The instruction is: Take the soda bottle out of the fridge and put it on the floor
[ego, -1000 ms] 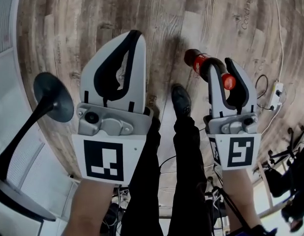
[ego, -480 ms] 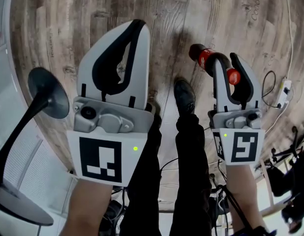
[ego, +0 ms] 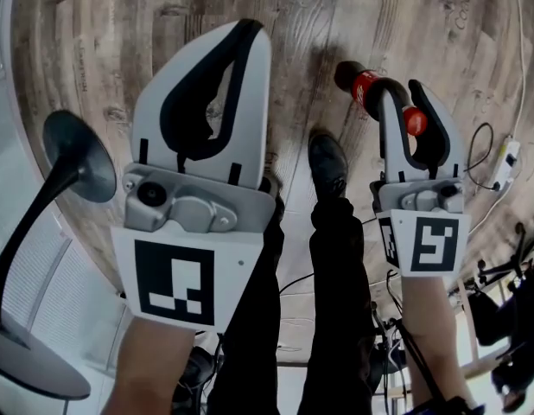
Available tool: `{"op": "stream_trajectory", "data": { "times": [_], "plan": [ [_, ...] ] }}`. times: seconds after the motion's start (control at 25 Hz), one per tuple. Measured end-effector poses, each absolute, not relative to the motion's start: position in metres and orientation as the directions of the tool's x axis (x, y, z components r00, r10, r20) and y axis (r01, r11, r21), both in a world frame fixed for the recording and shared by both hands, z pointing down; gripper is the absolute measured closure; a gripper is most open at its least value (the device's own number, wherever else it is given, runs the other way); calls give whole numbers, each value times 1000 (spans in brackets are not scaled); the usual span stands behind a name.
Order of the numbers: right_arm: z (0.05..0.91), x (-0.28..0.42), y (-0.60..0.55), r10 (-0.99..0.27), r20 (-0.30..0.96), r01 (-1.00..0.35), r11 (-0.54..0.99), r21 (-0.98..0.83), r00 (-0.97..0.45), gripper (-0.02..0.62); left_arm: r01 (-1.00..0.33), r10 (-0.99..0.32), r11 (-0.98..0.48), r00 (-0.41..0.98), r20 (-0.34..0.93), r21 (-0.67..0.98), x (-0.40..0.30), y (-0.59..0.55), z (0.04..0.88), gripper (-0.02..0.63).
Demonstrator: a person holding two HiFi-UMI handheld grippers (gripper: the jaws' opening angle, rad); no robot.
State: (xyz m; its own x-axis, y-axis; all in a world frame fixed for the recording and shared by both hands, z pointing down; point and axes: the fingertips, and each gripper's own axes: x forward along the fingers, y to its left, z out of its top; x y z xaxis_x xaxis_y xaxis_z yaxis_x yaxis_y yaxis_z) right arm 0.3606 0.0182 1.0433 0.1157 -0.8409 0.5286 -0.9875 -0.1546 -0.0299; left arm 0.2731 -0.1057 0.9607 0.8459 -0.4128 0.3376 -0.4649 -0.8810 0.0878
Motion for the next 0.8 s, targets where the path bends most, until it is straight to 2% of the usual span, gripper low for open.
{"op": "stream_trajectory", "data": {
  "times": [0.8],
  "plan": [
    [1100,362,33,-798,588,-984,-175,-14,134,466,-473,-419,-879,827,376,60,261,-102,988,589]
  ]
}}
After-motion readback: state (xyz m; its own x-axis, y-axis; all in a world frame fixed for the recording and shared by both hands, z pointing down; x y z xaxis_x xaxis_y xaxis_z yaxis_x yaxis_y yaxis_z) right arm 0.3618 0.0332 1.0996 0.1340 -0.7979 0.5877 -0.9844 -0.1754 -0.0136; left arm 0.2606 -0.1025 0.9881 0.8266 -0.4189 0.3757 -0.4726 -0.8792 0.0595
